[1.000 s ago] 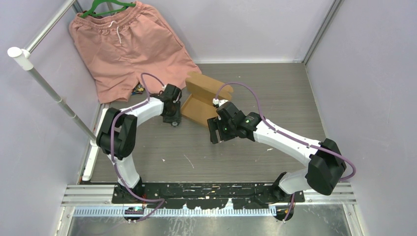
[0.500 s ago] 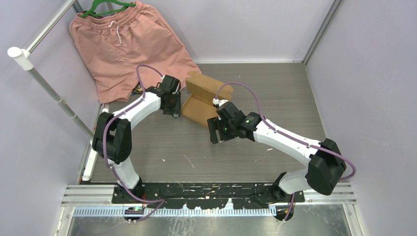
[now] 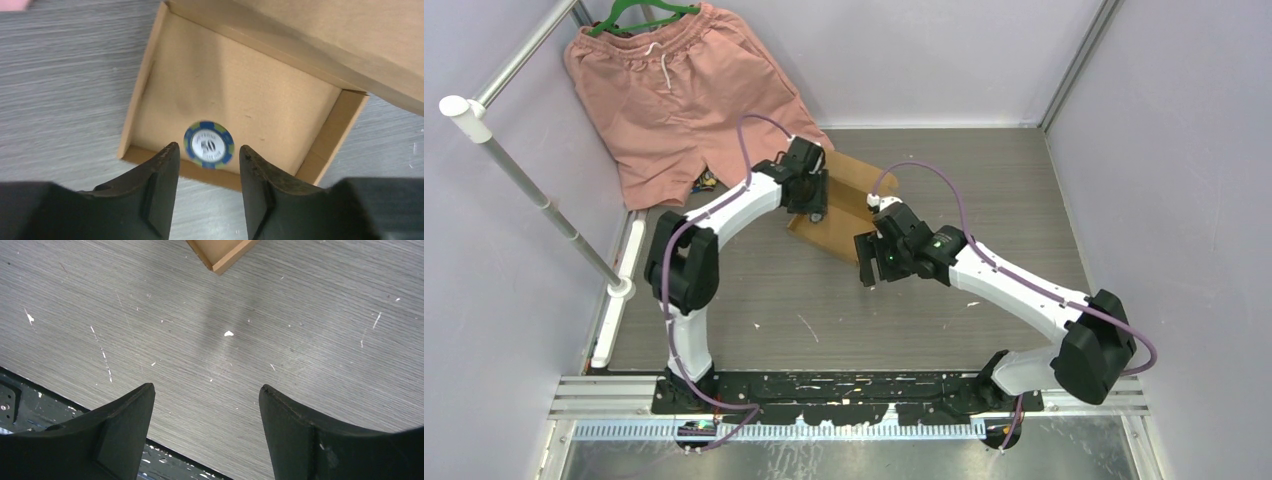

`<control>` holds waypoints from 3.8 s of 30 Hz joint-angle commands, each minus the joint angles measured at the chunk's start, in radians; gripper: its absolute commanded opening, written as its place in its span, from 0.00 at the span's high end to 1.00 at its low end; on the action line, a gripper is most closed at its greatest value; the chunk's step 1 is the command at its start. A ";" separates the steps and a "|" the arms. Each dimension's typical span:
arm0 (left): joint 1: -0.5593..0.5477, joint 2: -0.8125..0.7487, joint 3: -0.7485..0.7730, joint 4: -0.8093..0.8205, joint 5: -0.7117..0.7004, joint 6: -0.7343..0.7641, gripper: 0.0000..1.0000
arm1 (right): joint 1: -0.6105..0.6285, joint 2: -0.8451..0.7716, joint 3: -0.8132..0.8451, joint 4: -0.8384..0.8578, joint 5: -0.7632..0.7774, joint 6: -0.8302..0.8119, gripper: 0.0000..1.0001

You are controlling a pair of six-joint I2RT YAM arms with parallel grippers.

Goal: Fold the paper box
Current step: Place the product in the paper box, then close the paper box at the center of the board.

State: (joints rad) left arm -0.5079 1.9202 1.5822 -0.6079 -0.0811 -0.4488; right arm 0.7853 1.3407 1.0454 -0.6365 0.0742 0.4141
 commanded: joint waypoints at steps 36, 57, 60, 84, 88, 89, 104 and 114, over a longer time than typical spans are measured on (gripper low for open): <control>0.369 0.099 0.198 0.175 0.816 0.186 0.30 | -0.435 0.173 0.226 0.284 -0.278 -0.350 0.26; 0.449 0.268 0.325 0.356 1.162 0.132 0.29 | -0.569 0.361 0.335 0.293 -0.605 -0.408 0.32; 0.446 0.271 0.317 0.409 1.201 0.104 0.29 | -0.570 0.376 0.339 0.303 -0.642 -0.407 0.33; 0.411 0.327 0.316 0.381 1.212 0.184 0.52 | -0.569 0.420 0.365 0.308 -0.702 -0.380 0.46; 0.407 0.324 0.314 0.374 1.214 0.192 0.56 | -0.567 0.423 0.370 0.306 -0.704 -0.379 0.48; 0.406 0.324 0.315 0.369 1.212 0.195 0.56 | -0.568 0.425 0.373 0.304 -0.706 -0.378 0.49; 0.397 0.314 0.301 0.347 1.204 0.221 0.63 | -0.568 0.436 0.381 0.283 -0.698 -0.383 0.61; 0.391 0.260 0.253 0.340 1.170 0.223 0.64 | -0.568 0.431 0.391 0.295 -0.634 -0.370 0.67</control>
State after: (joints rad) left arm -0.1081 2.2562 1.8538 -0.2668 1.0958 -0.2481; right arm 0.2184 1.7870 1.3869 -0.3725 -0.5999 0.0330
